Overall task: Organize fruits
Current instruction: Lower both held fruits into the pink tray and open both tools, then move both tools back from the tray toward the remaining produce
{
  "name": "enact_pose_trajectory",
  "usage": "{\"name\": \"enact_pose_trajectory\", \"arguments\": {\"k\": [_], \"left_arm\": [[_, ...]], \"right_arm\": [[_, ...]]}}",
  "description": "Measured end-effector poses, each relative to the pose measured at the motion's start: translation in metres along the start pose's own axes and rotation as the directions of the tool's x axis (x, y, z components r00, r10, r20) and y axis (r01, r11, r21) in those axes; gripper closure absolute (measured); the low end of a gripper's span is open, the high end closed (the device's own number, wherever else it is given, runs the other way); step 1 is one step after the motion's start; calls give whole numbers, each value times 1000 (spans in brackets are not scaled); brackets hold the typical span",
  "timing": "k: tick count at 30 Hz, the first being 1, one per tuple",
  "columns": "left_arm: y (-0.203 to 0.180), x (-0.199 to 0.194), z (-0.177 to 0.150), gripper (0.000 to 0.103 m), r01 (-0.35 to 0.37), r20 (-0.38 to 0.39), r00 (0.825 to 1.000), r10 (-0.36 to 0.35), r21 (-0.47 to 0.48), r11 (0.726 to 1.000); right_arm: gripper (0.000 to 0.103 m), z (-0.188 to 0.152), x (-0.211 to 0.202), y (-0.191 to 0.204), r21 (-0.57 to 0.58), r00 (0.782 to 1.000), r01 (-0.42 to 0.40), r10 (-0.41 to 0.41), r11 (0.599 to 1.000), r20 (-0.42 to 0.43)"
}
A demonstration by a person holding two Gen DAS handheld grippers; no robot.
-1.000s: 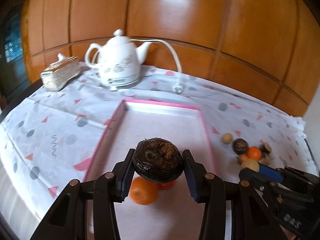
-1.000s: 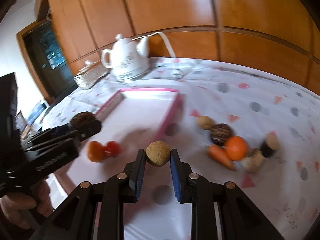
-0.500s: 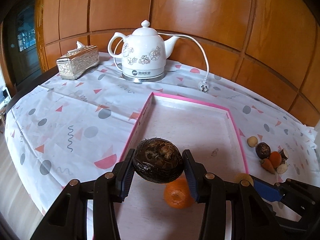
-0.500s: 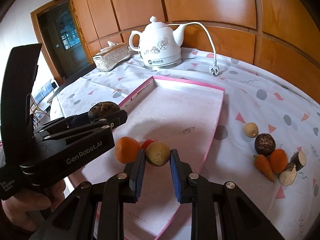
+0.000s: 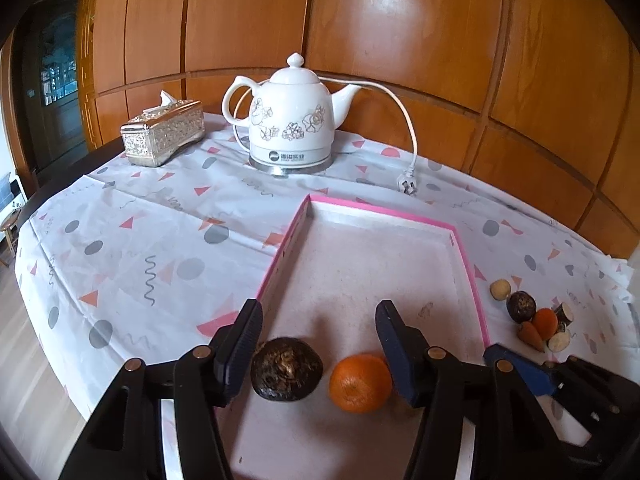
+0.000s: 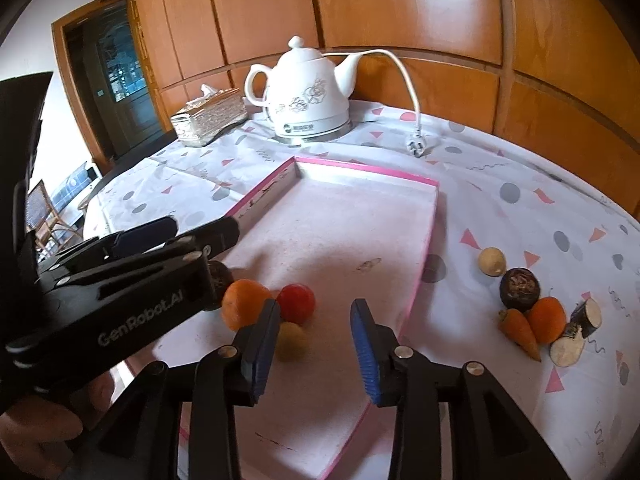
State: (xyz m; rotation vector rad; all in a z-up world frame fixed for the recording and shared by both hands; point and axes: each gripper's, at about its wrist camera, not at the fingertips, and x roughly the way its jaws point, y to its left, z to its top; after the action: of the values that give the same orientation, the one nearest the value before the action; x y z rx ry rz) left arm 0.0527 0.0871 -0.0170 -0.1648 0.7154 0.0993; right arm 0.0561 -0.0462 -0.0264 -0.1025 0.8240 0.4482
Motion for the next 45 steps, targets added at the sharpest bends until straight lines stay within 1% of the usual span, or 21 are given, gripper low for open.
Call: {"name": "enact_pose_trajectory", "arguments": {"k": [5,7,11,15,20,24,32,38,43,45], "left_arm": [[-3,-1,-8,42,6,-15,1000,-6,1,1000],[-2,-3,-10,40,10,-17,1000,-10,-8,1000],[-4,-7,-11,36,12,-9,1000,-12,-8,1000],[-8,-11,-12,36,27,-7,1000,-27,-9,1000],[-18,-15,-13,36,53,-4,999,-53,8,999],[-31,-17,-14,36,76,-11,997,-75,40,996],[-54,-20,-17,36,115,-20,993,-113,107,988],[-72,-20,-20,36,158,-40,987,-154,144,977],[-86,-18,-24,36,187,-60,982,-179,175,967],[-93,-17,-26,36,202,-75,979,-191,186,962]], "right_arm": [[65,-2,-4,-6,20,999,33,-34,999,17],[61,-3,-5,-8,23,999,45,-46,999,22],[61,-6,-8,-12,44,998,51,-52,998,30],[60,-7,-12,-16,59,997,68,-70,996,42],[61,-11,-20,-32,112,994,89,-95,990,53],[61,-14,-25,-50,165,990,116,-127,980,59],[61,-31,-33,-101,284,979,183,-202,941,38],[61,-51,-42,-142,362,967,234,-255,902,11],[61,-68,-48,-172,423,960,259,-279,868,-16],[61,-71,-48,-178,438,963,251,-270,863,-20]]}}
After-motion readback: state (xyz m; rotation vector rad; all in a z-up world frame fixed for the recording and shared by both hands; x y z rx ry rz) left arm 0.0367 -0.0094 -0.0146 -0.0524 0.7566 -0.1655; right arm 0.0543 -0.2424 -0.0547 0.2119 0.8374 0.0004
